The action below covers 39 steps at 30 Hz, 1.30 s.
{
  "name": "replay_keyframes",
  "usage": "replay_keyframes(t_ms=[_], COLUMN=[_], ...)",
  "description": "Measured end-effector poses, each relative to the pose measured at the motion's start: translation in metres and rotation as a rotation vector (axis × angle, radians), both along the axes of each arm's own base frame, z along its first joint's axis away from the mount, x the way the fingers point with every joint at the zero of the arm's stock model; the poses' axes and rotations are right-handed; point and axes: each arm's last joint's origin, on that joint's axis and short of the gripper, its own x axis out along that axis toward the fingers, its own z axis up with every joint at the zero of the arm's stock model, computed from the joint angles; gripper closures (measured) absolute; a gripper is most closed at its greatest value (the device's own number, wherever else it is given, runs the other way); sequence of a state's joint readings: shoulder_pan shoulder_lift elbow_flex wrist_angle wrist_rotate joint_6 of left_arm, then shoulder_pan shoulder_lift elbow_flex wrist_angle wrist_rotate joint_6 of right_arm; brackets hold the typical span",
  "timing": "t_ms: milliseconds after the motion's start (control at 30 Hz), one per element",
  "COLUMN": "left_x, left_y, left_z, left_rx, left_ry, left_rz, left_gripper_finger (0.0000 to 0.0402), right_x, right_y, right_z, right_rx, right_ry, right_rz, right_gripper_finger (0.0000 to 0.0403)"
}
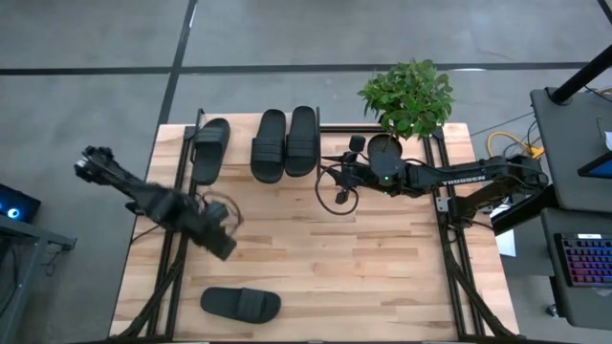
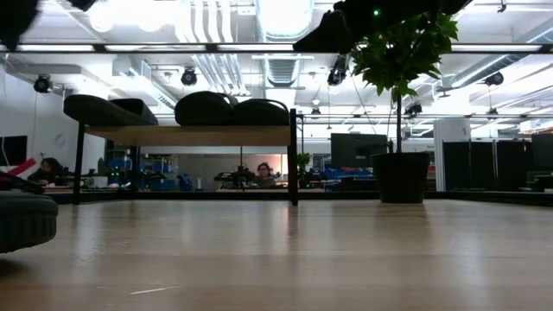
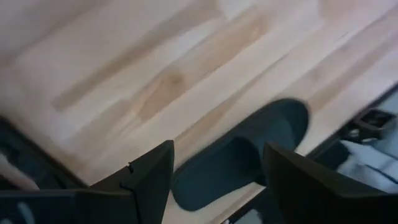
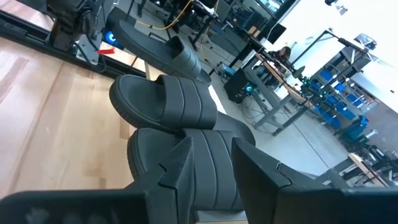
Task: Pick and place slides into the shelf
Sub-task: Put the black slipper on the shelf
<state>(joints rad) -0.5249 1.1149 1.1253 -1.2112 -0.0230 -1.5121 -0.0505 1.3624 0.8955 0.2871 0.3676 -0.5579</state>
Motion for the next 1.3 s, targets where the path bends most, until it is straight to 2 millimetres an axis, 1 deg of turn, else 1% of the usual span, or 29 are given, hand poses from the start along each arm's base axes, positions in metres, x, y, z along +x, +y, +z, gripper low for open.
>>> replay_keyframes(t_ms=[133,333,533,633,733,1033,1167,1300], left_x=[0.001,0.011,0.019,0.026,0.032,0.042,0.048,0.049], left_y=[-0.029,-0.075,-0.105,-0.118,-0.127,-0.139,-0.145,-0.146], left_z=[-0.012,-0.029,-0.059,-0.070,-0.077,-0.100,-0.103,-0.108], left_rx=[0.030,-0.034,-0.021,-0.053,-0.078,-0.097,-0.153,-0.144], left_ry=[0.037,-0.058,0.020,0.015,-0.005,-0.010,-0.075,-0.073], left_rz=[0.072,0.161,0.257,0.270,0.273,0.290,0.278,0.280], left_gripper_finger=[0.0173,0.0173,0.0173,0.0173,0.0173,0.0173,0.0173,0.0173], right_x=[0.000,0.000,0.000,0.000,0.000,-0.001,-0.001,-0.001], right_y=[0.000,0.000,0.000,0.000,0.000,0.000,0.000,0.000], right_z=[0.000,-0.001,-0.001,-0.001,-0.001,-0.003,-0.003,-0.003], right_rx=[0.009,0.032,0.032,0.032,0.032,0.032,0.032,0.032], right_ry=[-0.002,-0.006,-0.004,0.001,0.001,0.015,0.015,0.015], right_rz=[-0.002,-0.006,-0.005,-0.006,-0.005,-0.005,-0.005,-0.005], right_gripper_finger=[0.0303,0.0303,0.0303,0.0303,0.0303,0.0303,0.0303,0.0303])
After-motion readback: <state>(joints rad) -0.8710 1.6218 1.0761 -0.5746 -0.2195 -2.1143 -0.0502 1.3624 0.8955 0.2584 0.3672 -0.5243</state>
